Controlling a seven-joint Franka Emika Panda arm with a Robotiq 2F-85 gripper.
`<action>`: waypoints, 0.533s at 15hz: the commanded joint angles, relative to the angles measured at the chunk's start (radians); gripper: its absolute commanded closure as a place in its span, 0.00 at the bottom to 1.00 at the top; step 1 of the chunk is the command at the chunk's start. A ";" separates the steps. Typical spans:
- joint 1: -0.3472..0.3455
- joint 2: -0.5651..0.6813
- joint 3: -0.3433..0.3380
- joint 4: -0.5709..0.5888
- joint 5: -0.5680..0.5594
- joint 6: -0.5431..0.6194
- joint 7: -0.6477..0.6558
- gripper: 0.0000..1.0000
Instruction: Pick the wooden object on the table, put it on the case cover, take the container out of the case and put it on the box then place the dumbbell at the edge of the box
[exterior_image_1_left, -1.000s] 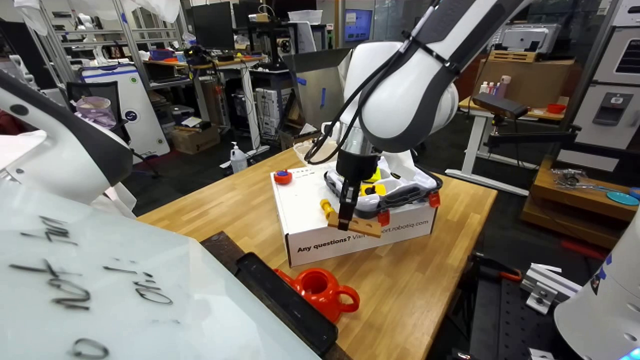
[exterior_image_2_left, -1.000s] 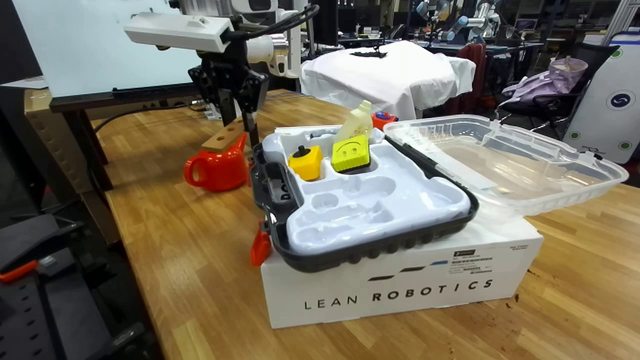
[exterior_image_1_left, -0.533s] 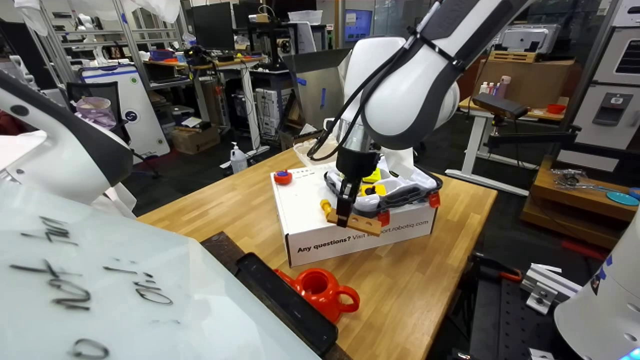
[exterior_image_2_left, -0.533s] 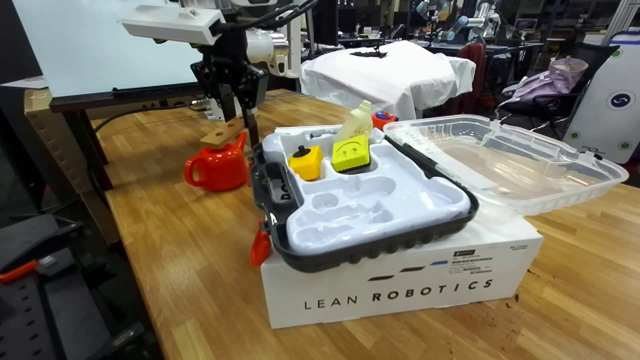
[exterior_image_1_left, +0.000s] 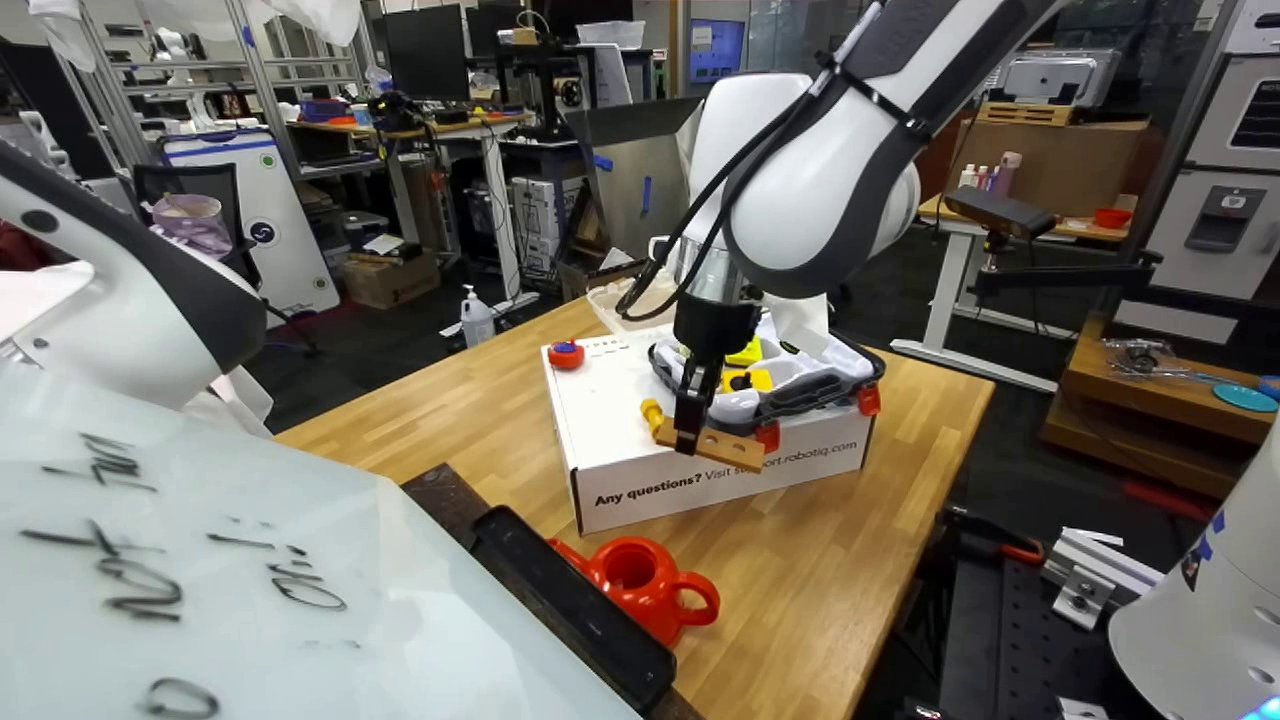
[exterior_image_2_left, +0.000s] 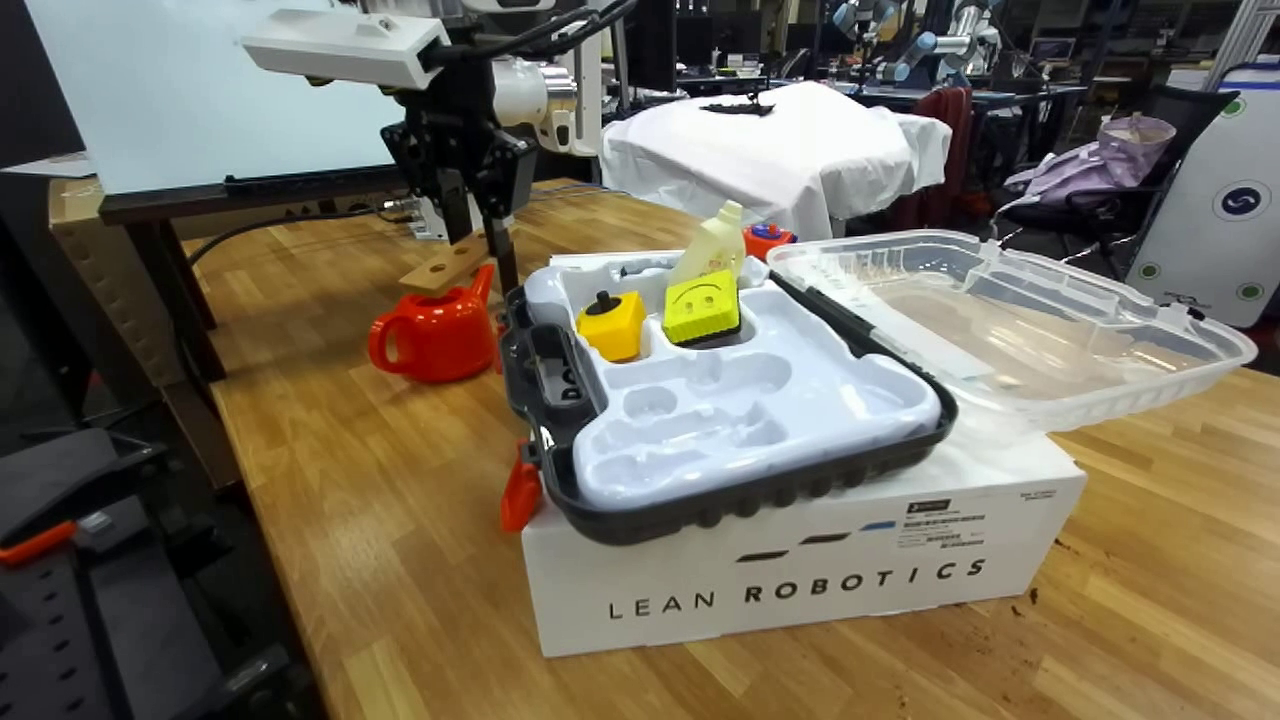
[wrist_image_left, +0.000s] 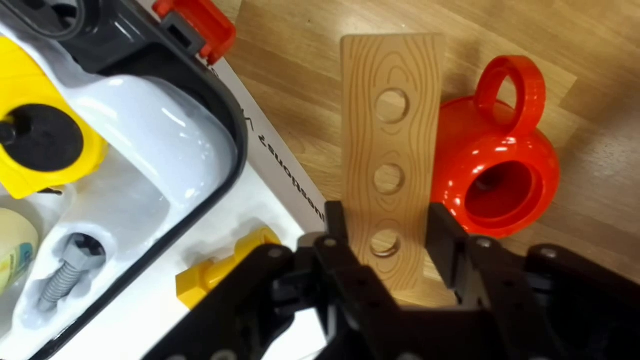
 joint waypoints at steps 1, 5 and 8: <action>0.018 0.002 -0.031 0.002 -0.074 0.026 0.057 0.82; -0.011 -0.003 -0.081 0.051 -0.254 0.055 0.202 0.82; -0.029 -0.002 -0.123 0.117 -0.297 0.088 0.259 0.82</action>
